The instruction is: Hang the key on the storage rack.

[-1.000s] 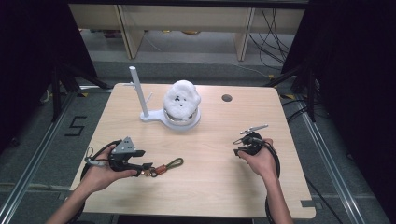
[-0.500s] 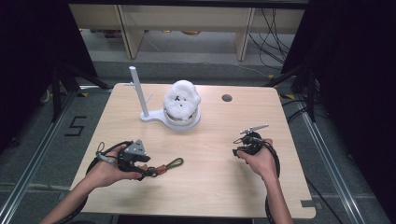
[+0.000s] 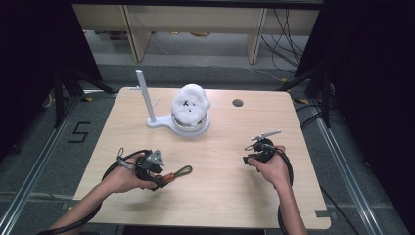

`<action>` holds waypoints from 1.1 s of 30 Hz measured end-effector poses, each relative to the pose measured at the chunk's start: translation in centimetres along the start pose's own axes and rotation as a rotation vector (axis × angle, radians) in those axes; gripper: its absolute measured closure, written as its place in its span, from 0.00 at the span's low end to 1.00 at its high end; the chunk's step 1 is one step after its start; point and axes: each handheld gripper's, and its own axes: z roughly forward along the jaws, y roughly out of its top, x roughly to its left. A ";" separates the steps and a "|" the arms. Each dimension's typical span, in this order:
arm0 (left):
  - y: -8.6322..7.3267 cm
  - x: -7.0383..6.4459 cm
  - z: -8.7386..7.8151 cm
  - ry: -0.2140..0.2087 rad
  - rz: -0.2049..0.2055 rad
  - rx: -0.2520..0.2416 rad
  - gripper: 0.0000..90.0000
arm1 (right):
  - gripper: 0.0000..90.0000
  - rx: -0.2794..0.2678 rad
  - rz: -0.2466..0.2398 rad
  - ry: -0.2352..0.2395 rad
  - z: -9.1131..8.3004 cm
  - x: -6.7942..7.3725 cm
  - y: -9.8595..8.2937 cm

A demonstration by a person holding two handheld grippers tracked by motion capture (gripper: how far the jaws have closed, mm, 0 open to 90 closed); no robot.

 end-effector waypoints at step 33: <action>1.8 1.0 1.4 -0.036 0.026 0.159 0.53 | 0.78 0.009 0.014 0.021 0.3 0.1 0.0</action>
